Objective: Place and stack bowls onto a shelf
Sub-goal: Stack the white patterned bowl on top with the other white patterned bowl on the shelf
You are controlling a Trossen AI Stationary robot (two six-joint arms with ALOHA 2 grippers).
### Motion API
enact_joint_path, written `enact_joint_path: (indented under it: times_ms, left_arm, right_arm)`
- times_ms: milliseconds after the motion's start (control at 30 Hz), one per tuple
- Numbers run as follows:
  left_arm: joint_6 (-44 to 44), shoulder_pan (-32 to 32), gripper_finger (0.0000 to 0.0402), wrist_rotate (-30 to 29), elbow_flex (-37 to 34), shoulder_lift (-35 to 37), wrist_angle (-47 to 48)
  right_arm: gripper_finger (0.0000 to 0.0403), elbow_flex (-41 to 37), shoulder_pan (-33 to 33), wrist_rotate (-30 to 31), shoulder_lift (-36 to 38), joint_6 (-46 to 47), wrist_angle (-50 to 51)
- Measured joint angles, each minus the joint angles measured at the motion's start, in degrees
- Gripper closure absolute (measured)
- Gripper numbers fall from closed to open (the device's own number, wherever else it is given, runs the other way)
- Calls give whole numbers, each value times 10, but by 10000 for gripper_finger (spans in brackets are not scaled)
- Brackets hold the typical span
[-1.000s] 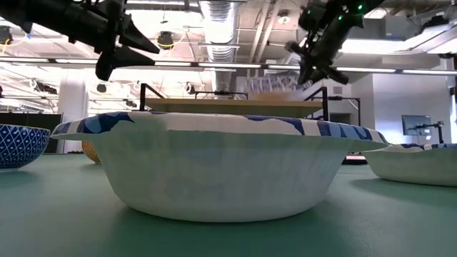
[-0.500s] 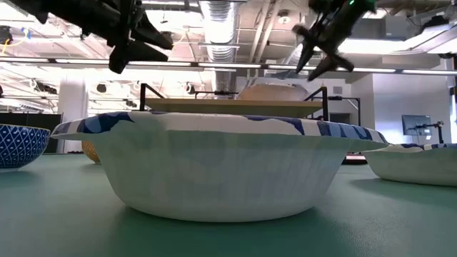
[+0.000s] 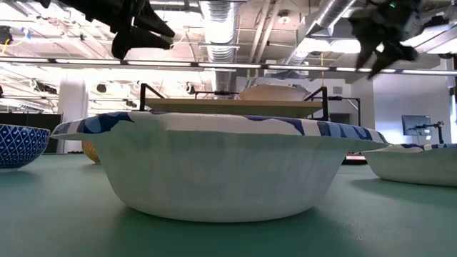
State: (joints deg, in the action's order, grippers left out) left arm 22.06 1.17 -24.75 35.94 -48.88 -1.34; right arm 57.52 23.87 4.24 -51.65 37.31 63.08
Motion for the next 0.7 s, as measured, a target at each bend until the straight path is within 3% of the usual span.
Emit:
enact_joint_path:
  times_ms: [333, 700]
  left_arm:
    - [12, 0, 265, 3, 0, 0, 7]
    - [17, -28, 265, -10, 0, -9, 5]
  right_arm:
    - [172, -209, -151, -21, 13, 105, -24]
    - [174, -308, -202, -104, 2, 104, -135]
